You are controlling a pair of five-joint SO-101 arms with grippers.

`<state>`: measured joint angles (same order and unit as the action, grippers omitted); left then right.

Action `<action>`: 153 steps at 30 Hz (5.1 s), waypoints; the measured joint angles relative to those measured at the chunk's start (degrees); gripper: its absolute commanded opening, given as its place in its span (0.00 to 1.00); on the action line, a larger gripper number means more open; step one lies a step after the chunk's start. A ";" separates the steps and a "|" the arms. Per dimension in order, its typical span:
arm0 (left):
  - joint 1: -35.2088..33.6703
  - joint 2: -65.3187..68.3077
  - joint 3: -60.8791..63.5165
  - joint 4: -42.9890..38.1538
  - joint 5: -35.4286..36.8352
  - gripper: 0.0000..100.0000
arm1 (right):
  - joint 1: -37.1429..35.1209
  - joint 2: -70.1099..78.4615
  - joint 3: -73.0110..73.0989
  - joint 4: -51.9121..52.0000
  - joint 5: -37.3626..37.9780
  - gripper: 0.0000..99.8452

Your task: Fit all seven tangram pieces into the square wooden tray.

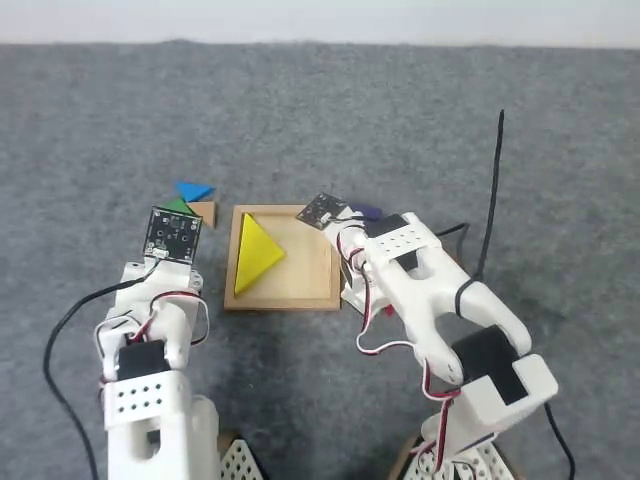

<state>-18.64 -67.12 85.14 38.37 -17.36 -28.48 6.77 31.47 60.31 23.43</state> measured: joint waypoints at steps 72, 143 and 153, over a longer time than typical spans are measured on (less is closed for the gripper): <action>0.00 0.00 0.00 0.00 0.00 0.01 | 2.99 7.56 -9.67 0.26 8.44 0.28; 0.00 0.00 0.70 0.00 0.00 0.01 | 6.15 18.55 -26.29 14.95 0.53 0.15; 0.00 -0.26 0.88 0.00 0.00 0.01 | 6.07 18.55 -26.46 14.95 0.53 0.15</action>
<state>-18.64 -67.38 86.02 38.37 -17.36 -22.42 25.32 5.01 75.25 23.96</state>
